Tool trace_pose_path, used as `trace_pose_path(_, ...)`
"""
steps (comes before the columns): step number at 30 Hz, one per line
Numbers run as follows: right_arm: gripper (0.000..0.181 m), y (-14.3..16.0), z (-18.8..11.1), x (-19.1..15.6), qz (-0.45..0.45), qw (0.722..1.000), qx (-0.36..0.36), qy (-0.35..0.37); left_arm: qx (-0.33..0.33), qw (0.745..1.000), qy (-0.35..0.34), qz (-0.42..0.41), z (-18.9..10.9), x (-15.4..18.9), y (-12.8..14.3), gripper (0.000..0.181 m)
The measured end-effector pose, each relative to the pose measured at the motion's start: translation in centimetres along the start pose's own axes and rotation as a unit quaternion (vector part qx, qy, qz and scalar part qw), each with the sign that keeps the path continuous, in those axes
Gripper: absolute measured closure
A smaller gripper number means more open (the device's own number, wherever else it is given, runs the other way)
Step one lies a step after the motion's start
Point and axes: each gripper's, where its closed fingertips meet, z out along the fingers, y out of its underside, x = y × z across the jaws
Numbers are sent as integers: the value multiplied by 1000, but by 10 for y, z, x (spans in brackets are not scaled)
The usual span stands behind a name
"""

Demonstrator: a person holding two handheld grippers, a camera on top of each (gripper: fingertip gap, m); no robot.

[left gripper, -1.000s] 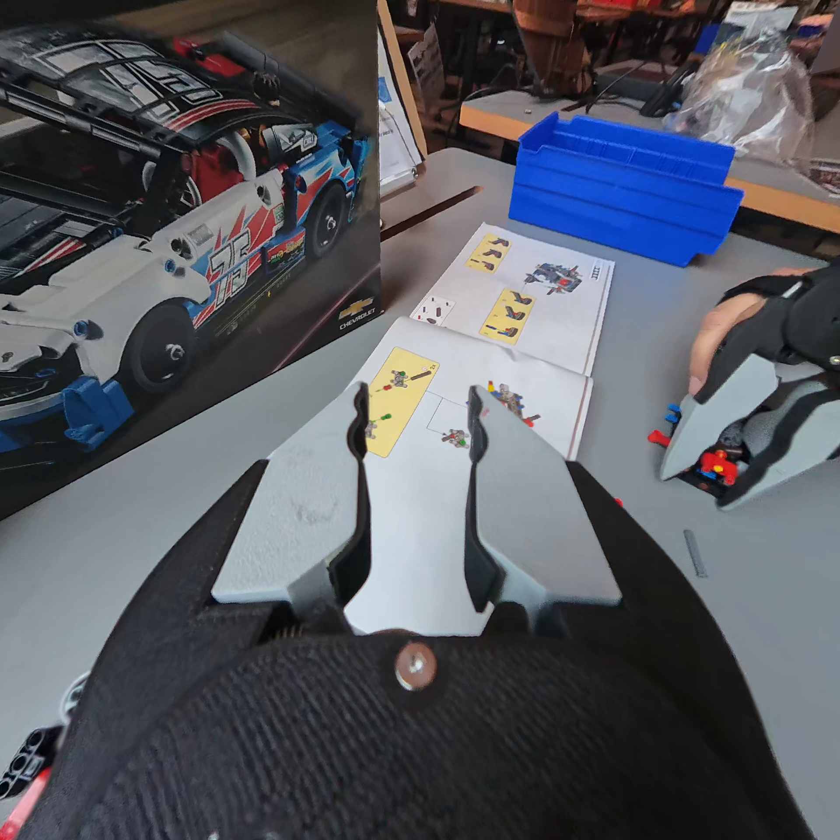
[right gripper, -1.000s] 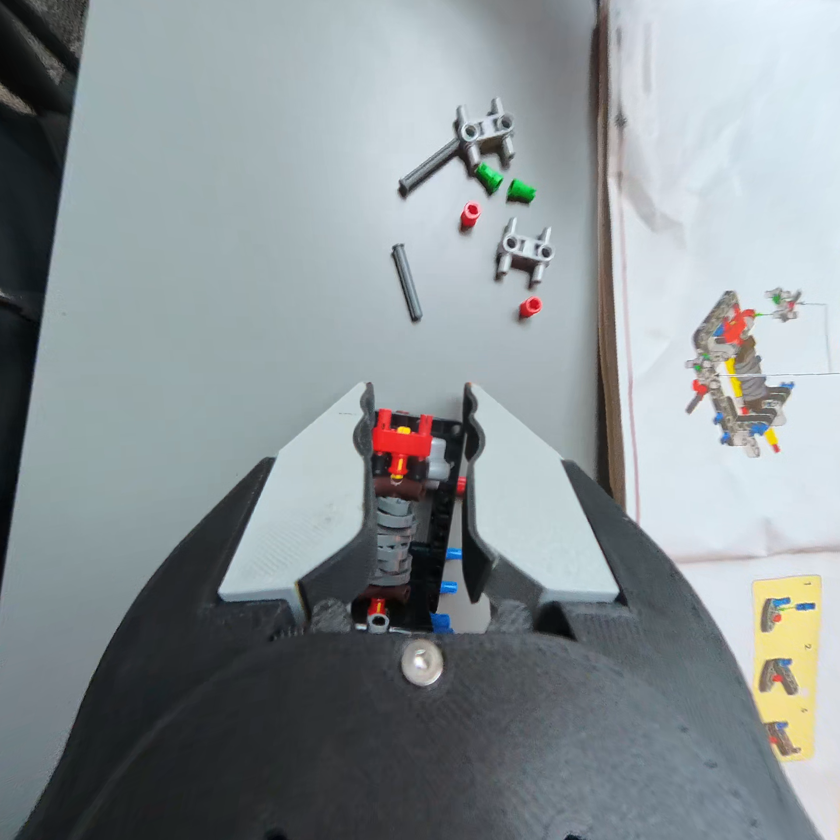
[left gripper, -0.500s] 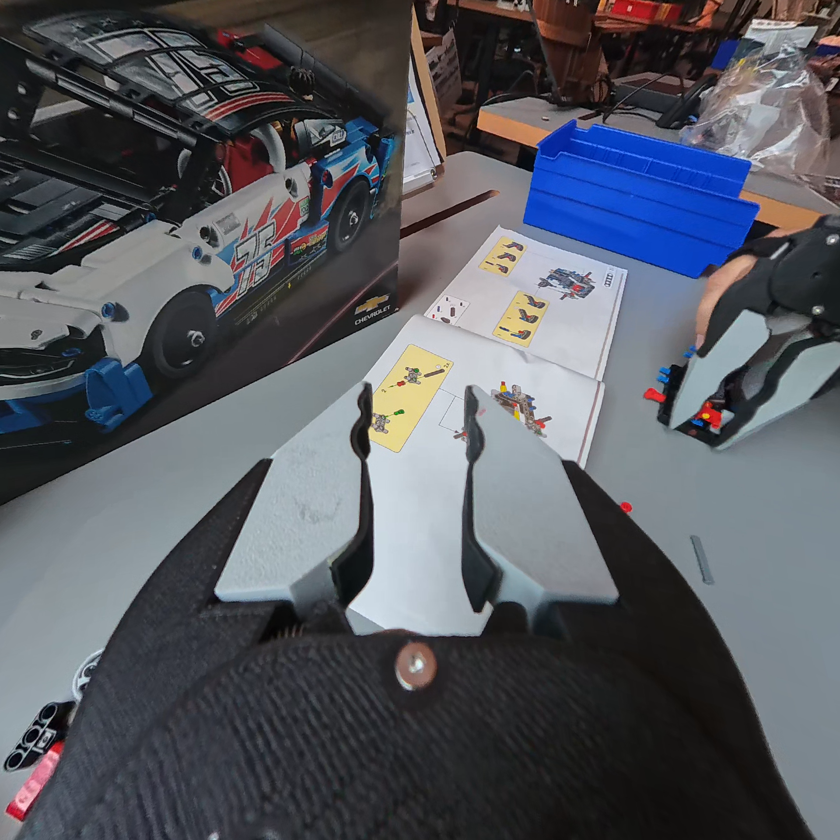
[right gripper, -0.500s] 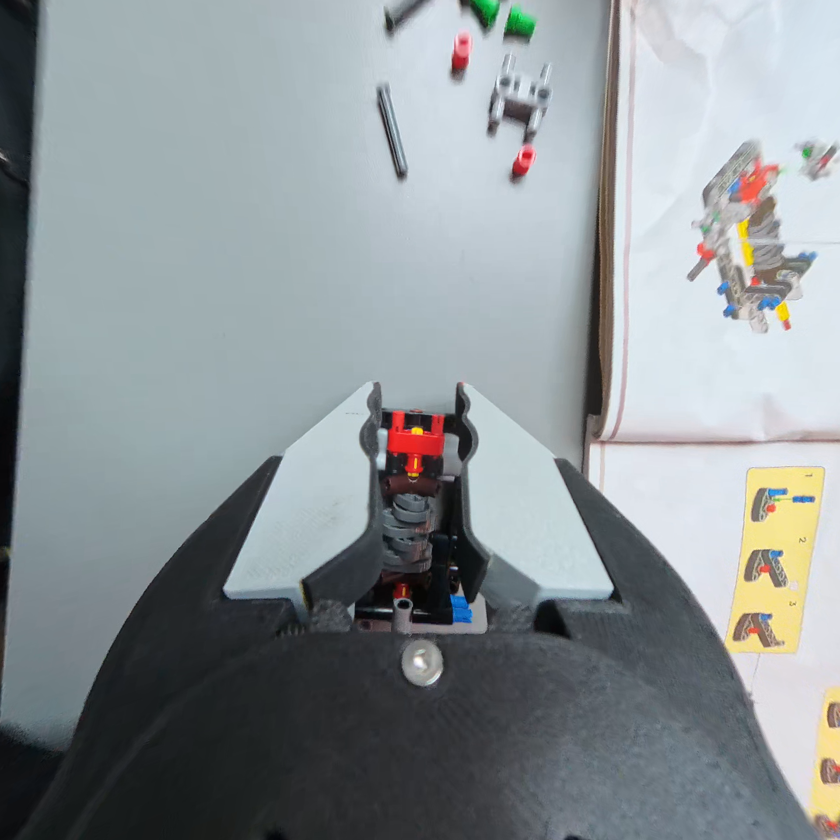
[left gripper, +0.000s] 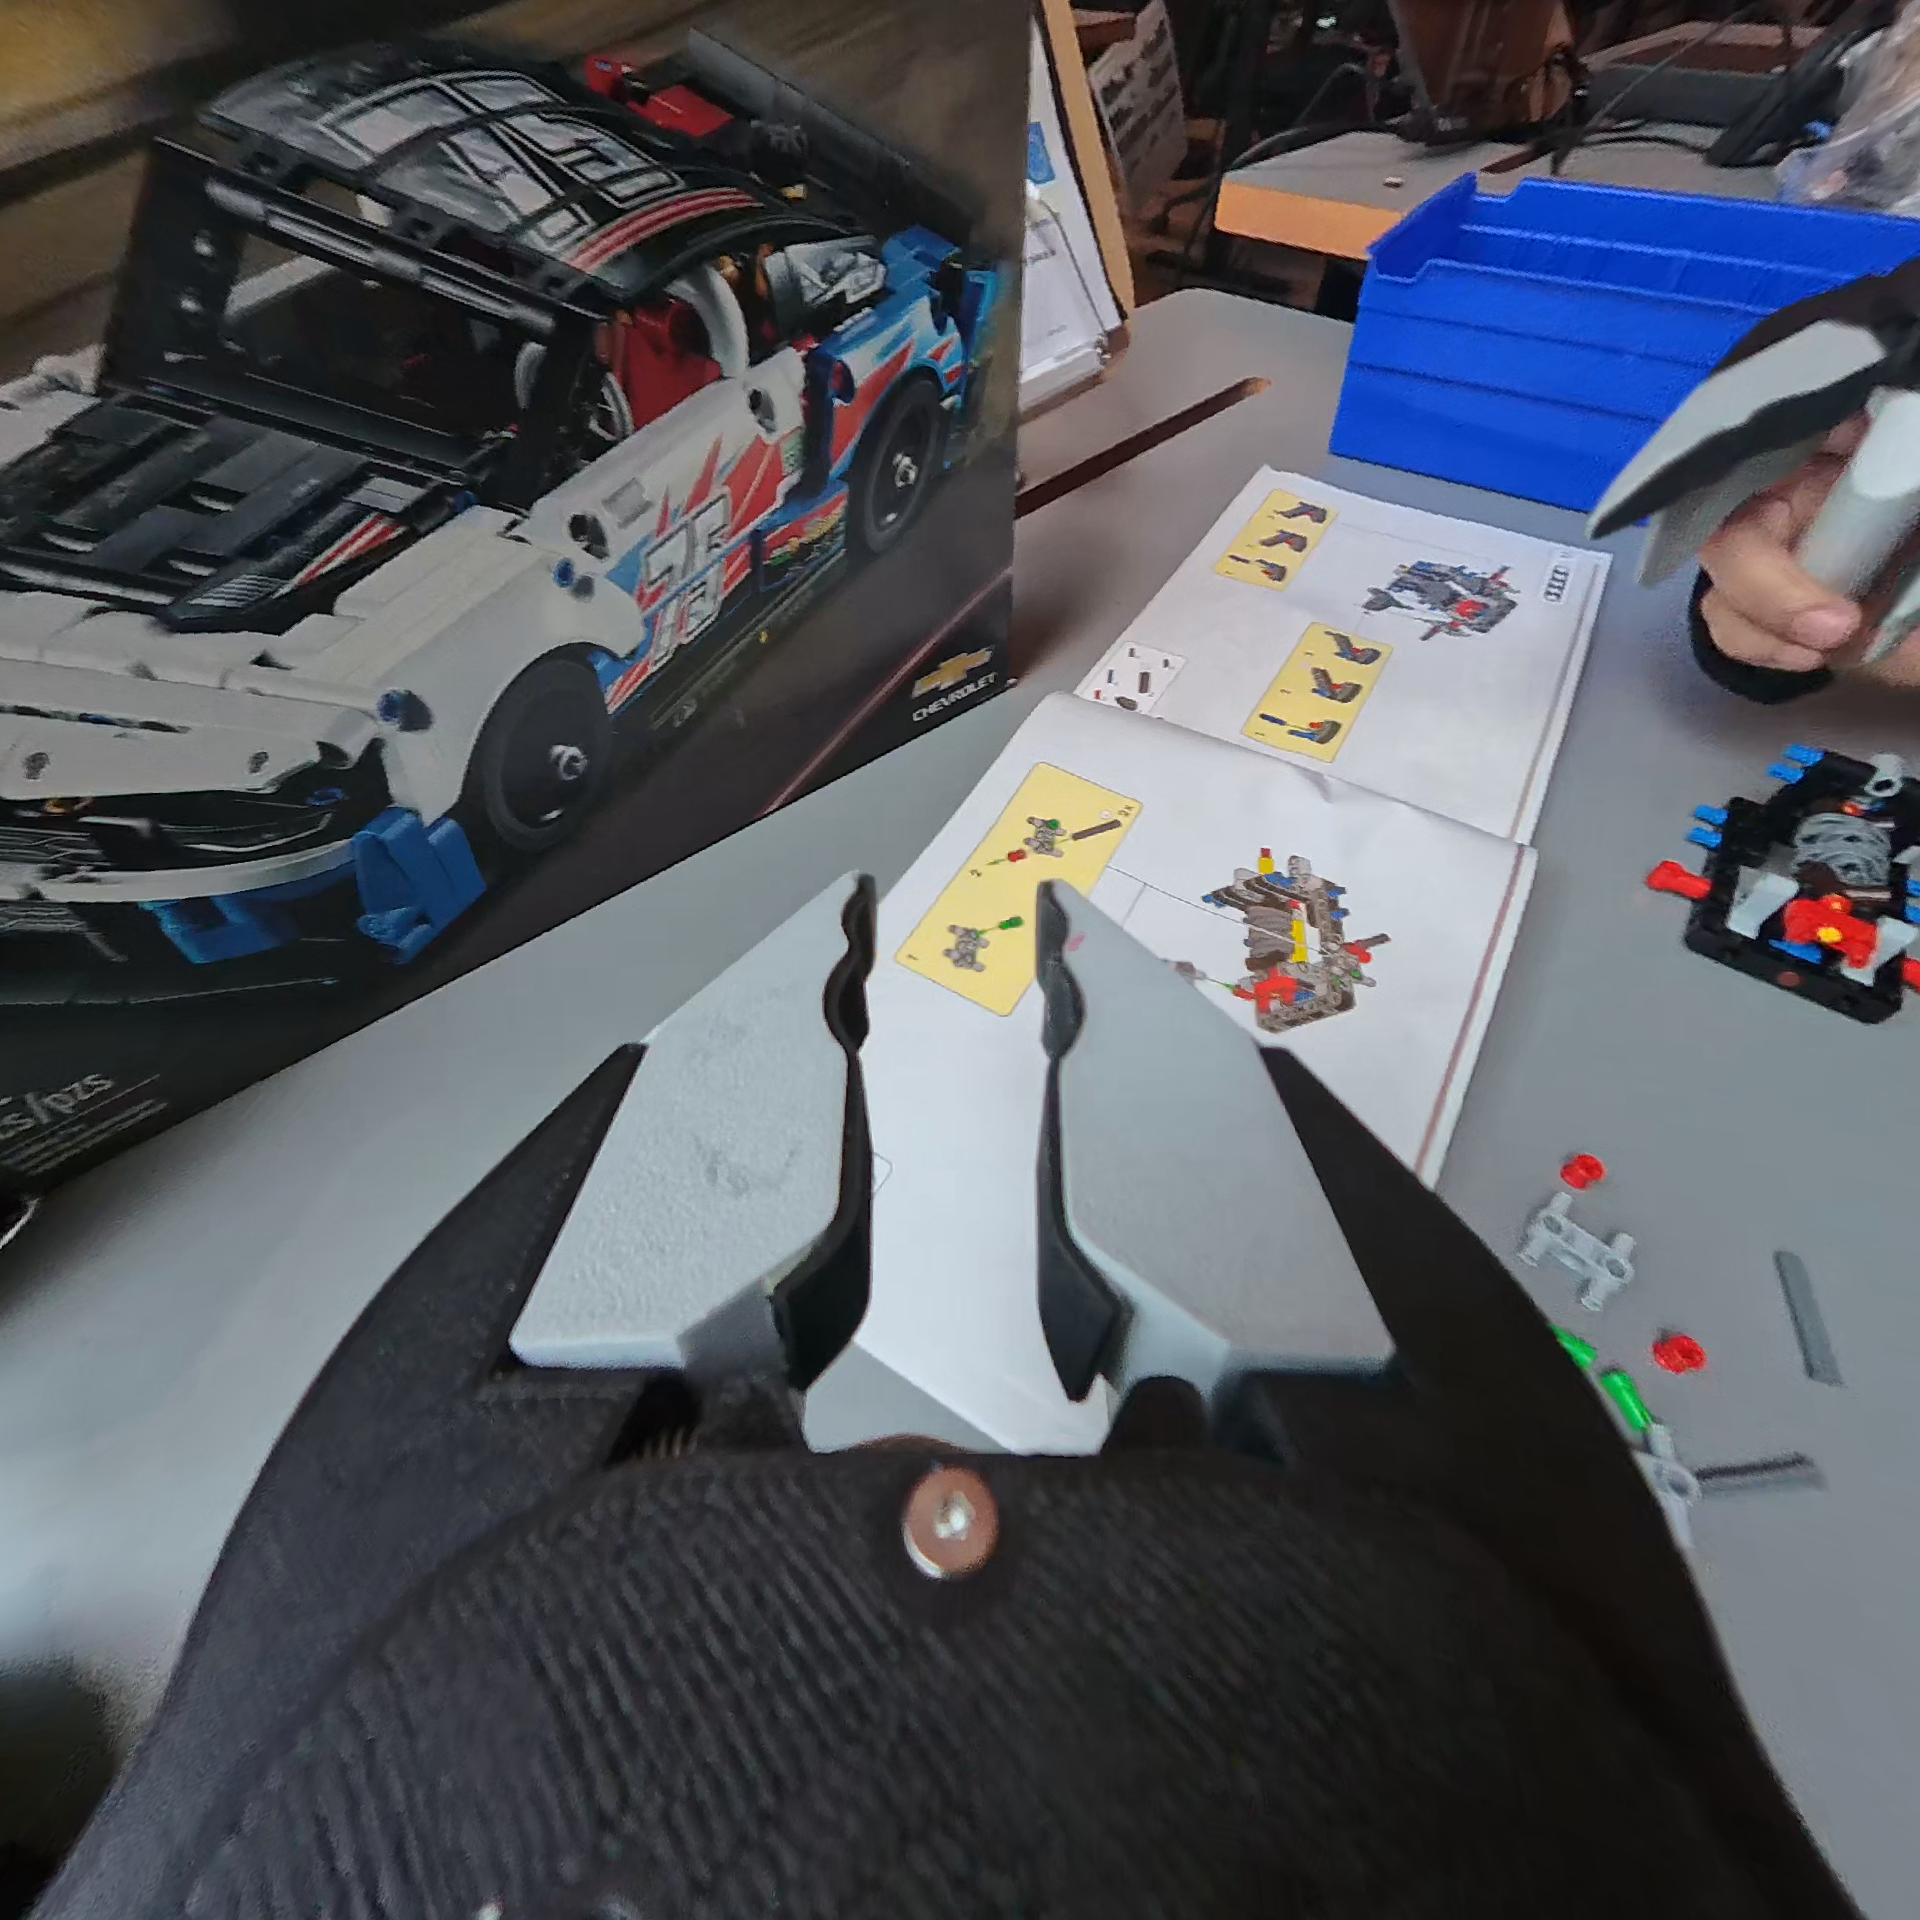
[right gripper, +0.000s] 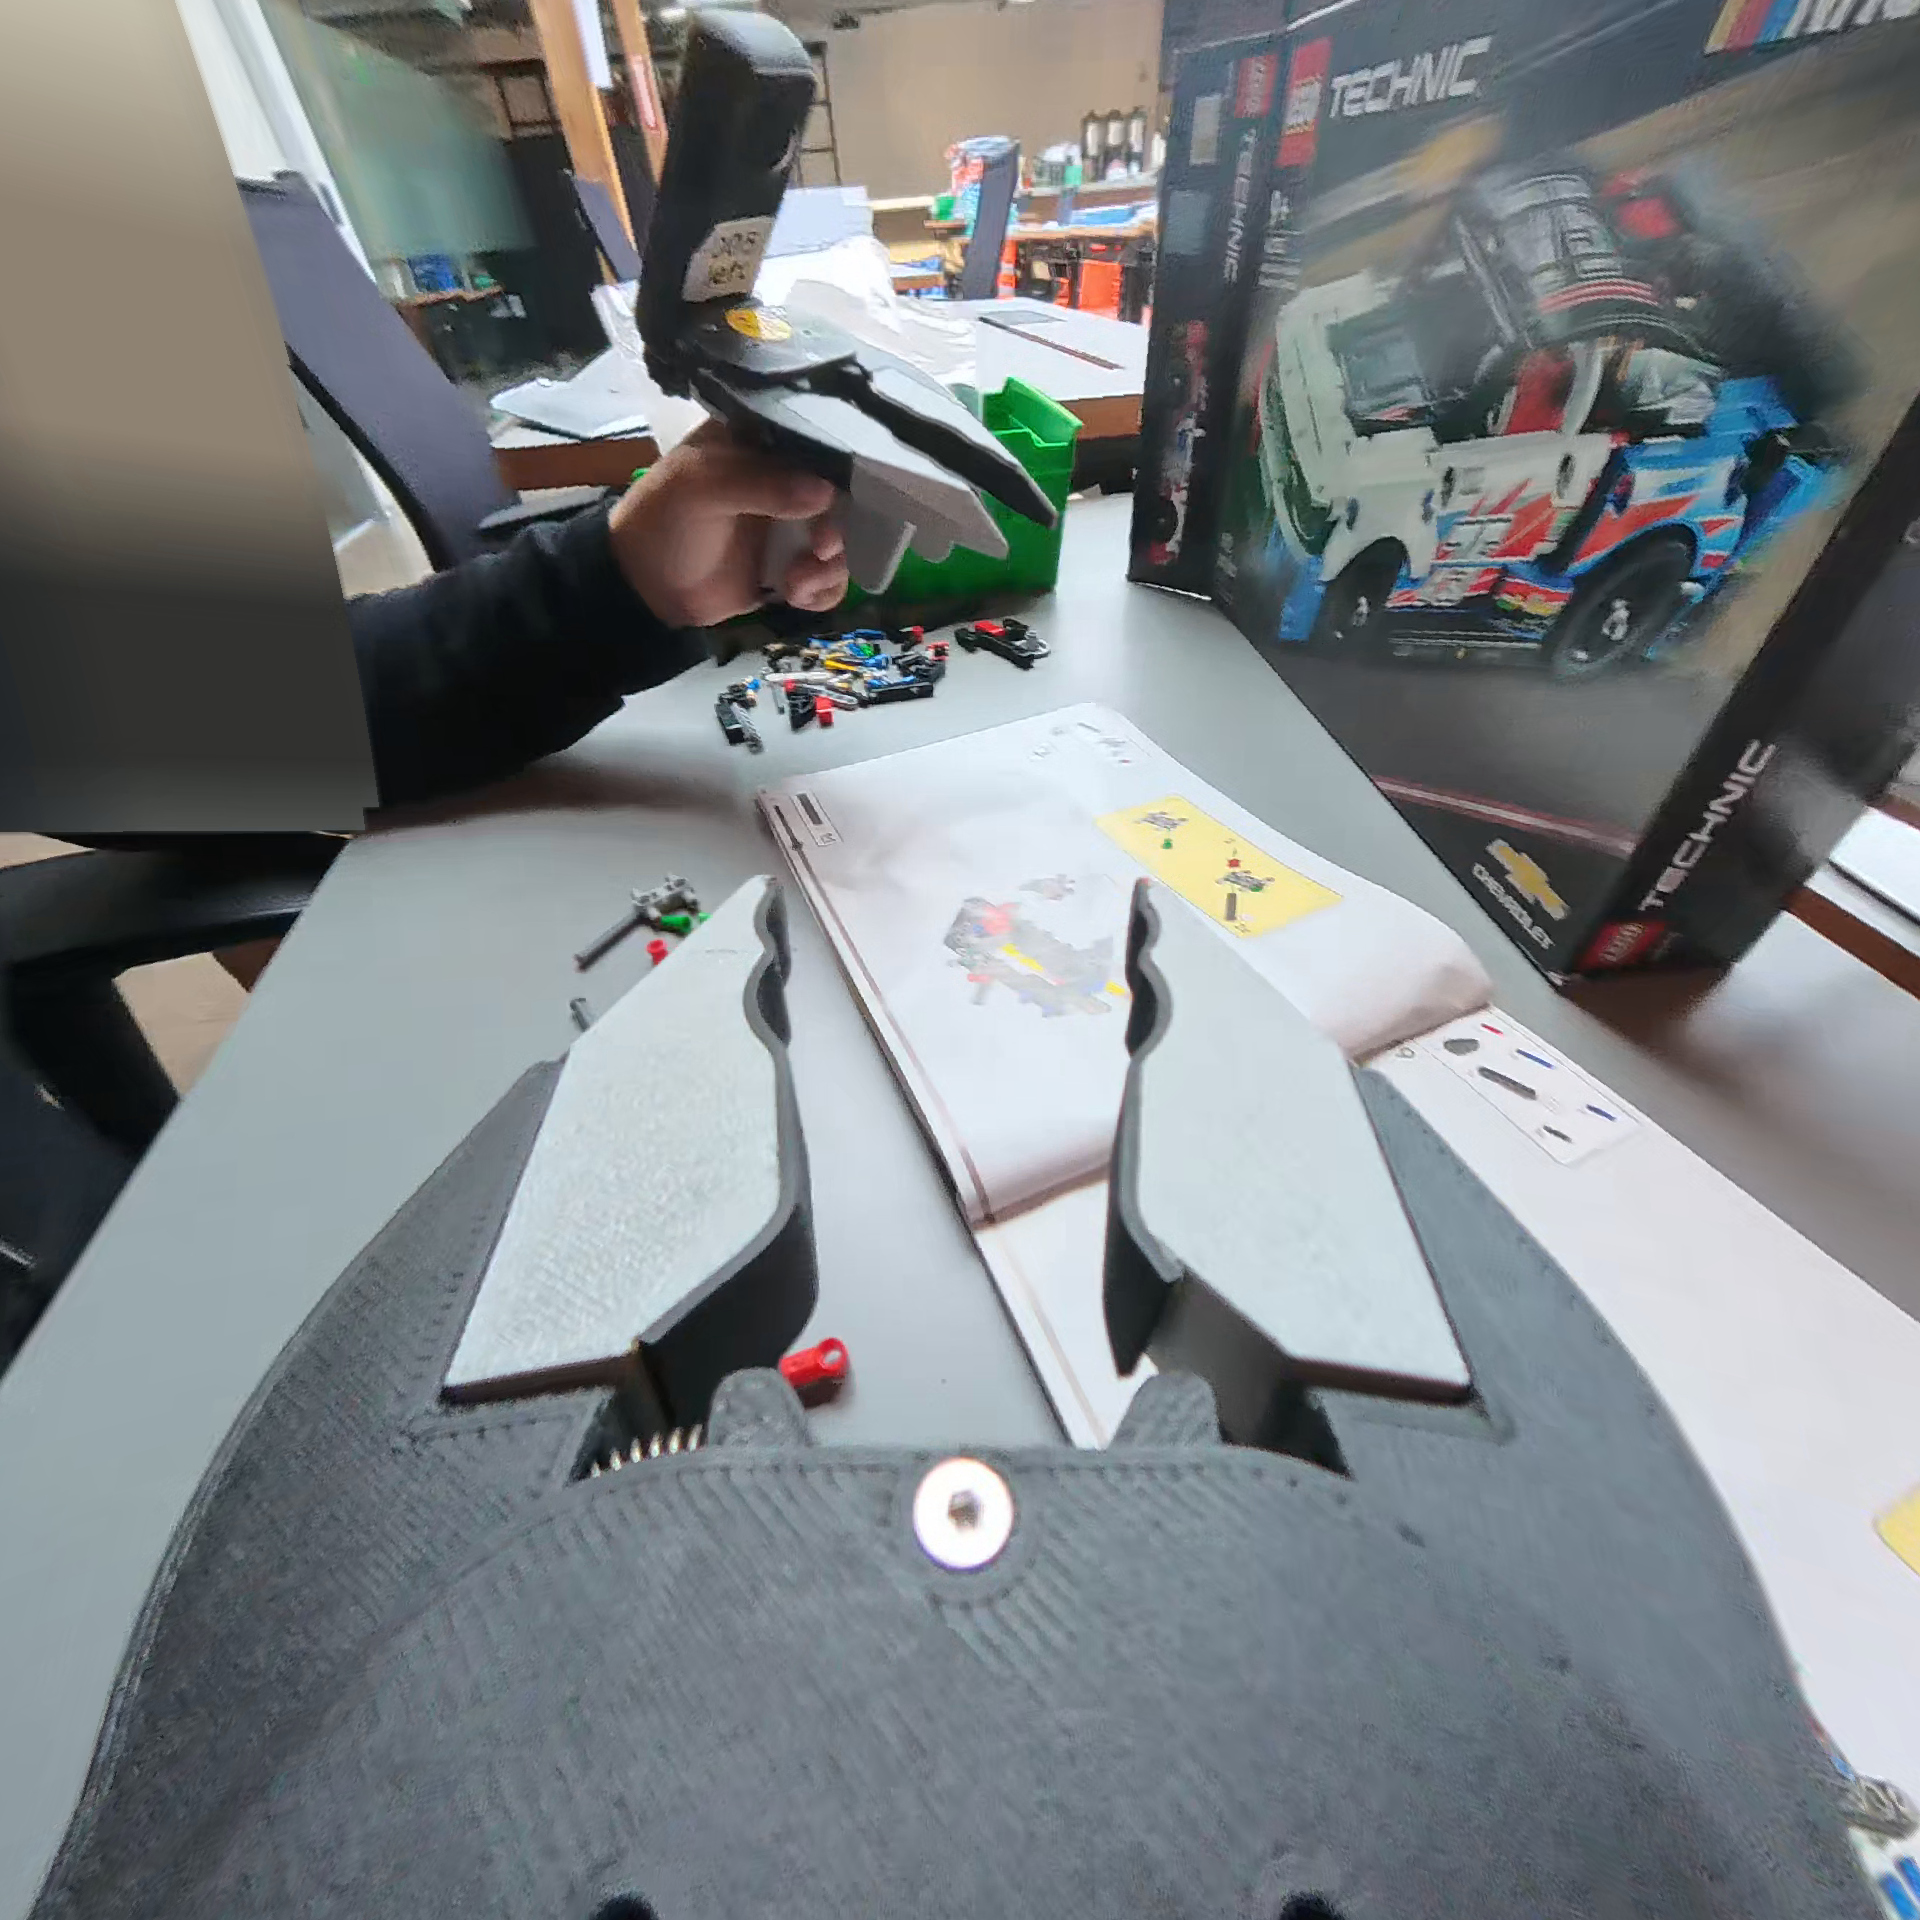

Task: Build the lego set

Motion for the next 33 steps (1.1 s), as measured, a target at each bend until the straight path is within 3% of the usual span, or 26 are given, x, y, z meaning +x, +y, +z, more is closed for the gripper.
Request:
trace_pose_path(15,134,38,-3,27,-75,990,-68,93,18,998,-38,-40,-3,-18,-1,159)
trace_pose_path(33,140,59,-4,40,-71,986,-111,100,12,999,-35,-25,0,-13,0,162)
